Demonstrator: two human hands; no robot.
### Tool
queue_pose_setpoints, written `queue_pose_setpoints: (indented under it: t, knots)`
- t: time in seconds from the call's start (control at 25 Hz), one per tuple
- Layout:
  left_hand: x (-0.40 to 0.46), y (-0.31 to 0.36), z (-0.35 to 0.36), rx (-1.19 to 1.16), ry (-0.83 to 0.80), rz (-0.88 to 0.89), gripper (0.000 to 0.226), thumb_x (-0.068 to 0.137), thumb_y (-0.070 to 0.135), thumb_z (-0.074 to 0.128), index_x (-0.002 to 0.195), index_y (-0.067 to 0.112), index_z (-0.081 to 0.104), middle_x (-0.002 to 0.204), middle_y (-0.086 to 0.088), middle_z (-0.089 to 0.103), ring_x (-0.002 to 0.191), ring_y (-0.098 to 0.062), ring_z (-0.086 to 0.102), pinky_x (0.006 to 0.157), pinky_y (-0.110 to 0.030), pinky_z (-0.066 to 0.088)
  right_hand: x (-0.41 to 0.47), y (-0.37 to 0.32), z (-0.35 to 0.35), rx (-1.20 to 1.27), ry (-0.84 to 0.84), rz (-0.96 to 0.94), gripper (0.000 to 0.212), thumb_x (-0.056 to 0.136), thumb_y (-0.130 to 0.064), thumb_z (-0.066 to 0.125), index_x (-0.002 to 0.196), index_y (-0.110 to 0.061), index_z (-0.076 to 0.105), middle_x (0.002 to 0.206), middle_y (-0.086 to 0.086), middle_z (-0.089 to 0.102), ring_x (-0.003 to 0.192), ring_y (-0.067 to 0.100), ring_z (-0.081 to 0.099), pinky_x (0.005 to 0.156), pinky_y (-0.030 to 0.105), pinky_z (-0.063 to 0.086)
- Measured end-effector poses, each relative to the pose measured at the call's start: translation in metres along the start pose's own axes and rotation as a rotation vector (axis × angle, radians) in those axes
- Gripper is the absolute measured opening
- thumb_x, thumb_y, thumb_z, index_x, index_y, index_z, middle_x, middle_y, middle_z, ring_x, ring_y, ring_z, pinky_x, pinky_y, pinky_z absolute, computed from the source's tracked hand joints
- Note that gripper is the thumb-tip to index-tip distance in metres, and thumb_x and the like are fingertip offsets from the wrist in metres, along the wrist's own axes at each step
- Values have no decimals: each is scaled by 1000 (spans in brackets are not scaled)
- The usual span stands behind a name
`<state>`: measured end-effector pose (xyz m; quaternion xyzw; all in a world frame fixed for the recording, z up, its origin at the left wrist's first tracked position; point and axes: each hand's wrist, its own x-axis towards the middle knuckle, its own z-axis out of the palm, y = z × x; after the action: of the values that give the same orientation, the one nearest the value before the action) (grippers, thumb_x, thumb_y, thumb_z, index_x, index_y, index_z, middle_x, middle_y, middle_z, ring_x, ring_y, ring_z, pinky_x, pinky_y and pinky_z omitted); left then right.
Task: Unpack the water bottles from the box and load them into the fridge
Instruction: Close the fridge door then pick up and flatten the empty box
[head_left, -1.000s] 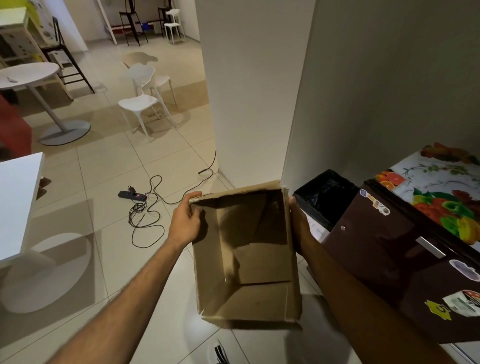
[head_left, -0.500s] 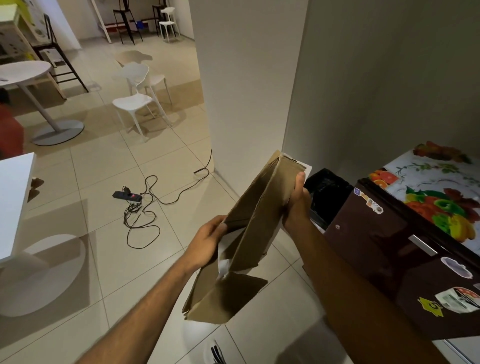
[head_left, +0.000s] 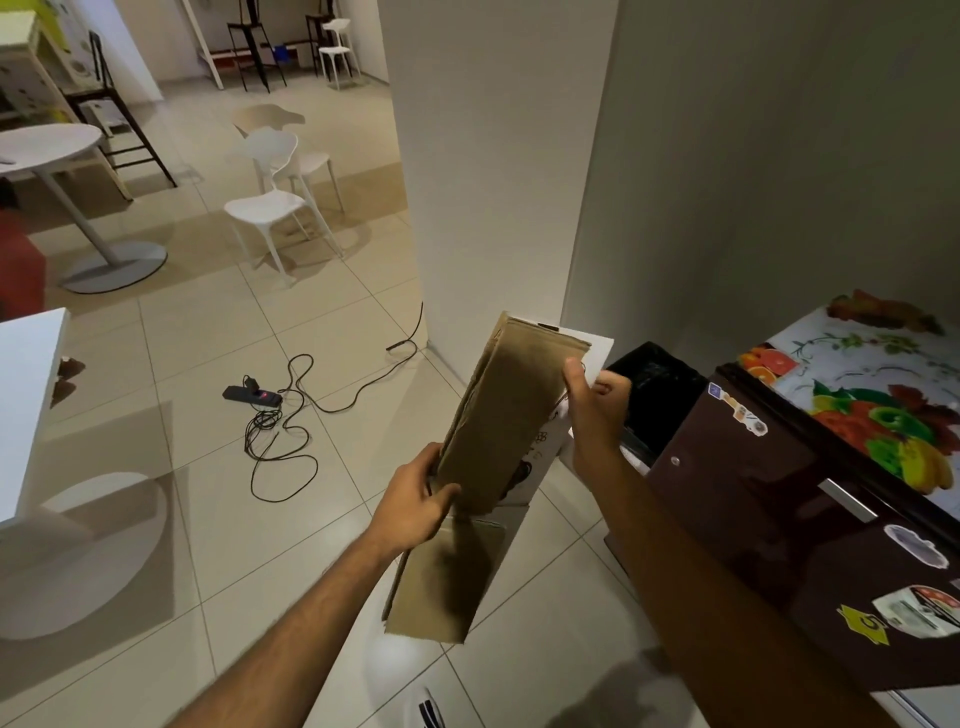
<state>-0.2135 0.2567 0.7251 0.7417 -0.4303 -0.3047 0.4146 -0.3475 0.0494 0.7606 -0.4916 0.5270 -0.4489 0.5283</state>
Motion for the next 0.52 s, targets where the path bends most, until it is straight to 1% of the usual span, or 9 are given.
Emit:
queue_pose_setpoints:
  t: [0.04, 0.08, 0.12, 0.16, 0.24, 0.28, 0.36, 0.44, 0.52]
  knots:
    - [0, -2, 0, 11, 16, -2, 36, 94, 21, 64, 128, 27, 53, 117, 9, 66, 70, -10, 62, 78, -47, 58, 2, 0, -4, -71, -9, -52, 67, 67, -60, 81, 102, -7, 59, 97, 10, 60, 84, 20, 59, 65, 29, 53]
    - [1, -4, -1, 25, 27, 9, 32, 94, 19, 63, 124, 29, 55, 113, 12, 67, 66, -9, 61, 72, -43, 56, 3, -4, -10, -128, -38, -112, 72, 66, -49, 86, 120, -11, 56, 114, 6, 58, 99, 17, 57, 70, 24, 50]
    - [3, -7, -4, 33, 24, 20, 30, 94, 18, 64, 120, 31, 57, 107, 14, 68, 67, -10, 62, 69, -37, 55, 5, -9, -17, -215, -78, -198, 78, 68, -35, 87, 133, -16, 50, 127, 1, 52, 112, 16, 51, 78, 22, 46]
    - [5, -12, -9, 20, 10, 21, 29, 92, 17, 65, 115, 33, 58, 100, 15, 68, 68, -10, 63, 67, -34, 53, 7, -16, -25, -331, -147, -316, 76, 71, -25, 85, 137, -18, 49, 131, 0, 50, 119, 16, 46, 83, 25, 44]
    - [14, -23, -20, -85, -43, -20, 27, 91, 11, 65, 107, 33, 61, 83, 10, 66, 56, -15, 58, 52, -35, 47, 11, -35, -42, -558, -342, -527, 53, 78, -21, 81, 127, -17, 60, 122, 2, 60, 114, 20, 54, 88, 37, 53]
    - [18, -27, -26, -164, -79, -53, 28, 91, 6, 64, 104, 31, 62, 72, 6, 62, 48, -20, 50, 45, -31, 41, 14, -45, -49, -632, -471, -549, 40, 80, -22, 80, 117, -19, 65, 111, -1, 66, 103, 17, 61, 87, 40, 57]
    - [27, -29, -33, -264, -134, -105, 33, 92, -3, 60, 101, 28, 63, 61, 1, 50, 43, -18, 38, 44, -25, 33, 14, -64, -57, -751, -760, -437, 25, 82, -20, 79, 102, -28, 65, 94, -10, 67, 90, 10, 64, 86, 38, 59]
    - [34, -27, -38, -233, -137, -121, 37, 90, -6, 60, 101, 29, 64, 63, 0, 52, 43, -20, 38, 42, -27, 34, 12, -71, -55, -837, -941, -353, 27, 83, -20, 79, 98, -34, 61, 92, -13, 66, 90, 11, 65, 88, 36, 58]
    - [40, -26, -42, -147, -77, -90, 39, 89, -3, 63, 106, 32, 64, 78, 6, 62, 52, -21, 53, 42, -36, 45, 4, -67, -49, -793, -980, -328, 23, 85, -22, 77, 98, -34, 63, 89, -13, 66, 89, 12, 66, 89, 35, 57]
